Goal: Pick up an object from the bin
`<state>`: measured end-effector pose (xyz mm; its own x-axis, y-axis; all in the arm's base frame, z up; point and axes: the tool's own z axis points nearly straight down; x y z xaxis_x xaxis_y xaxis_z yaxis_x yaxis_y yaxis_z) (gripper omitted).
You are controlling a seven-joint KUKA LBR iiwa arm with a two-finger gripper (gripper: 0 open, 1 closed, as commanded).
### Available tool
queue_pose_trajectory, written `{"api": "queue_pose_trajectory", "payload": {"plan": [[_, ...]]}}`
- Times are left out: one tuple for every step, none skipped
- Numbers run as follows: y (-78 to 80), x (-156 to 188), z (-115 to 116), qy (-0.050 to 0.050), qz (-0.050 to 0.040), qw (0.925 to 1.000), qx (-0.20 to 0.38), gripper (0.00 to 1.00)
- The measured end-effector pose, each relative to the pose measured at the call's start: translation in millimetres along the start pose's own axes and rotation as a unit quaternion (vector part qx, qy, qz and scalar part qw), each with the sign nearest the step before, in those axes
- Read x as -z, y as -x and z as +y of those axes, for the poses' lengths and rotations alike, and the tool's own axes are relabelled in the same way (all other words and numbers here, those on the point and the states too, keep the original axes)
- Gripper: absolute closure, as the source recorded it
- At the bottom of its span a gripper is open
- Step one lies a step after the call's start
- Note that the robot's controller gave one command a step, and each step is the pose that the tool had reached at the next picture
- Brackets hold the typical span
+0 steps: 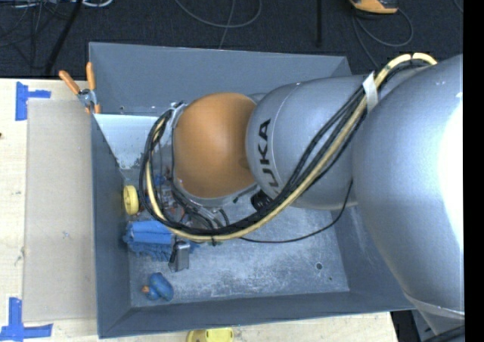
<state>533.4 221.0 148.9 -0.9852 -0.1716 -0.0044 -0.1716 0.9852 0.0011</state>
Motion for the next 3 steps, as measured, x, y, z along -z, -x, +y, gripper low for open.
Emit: {"api": "queue_pose_trajectory", "payload": {"plan": [[-4.6,-39,4,-0.001,0.0025,0.9996,0.027,1.0],[-5.6,-29,5,0.0,0.0023,0.9993,0.036,1.0],[-26.4,99,4,0.0,0.0021,0.9992,0.039,1.0]]}}
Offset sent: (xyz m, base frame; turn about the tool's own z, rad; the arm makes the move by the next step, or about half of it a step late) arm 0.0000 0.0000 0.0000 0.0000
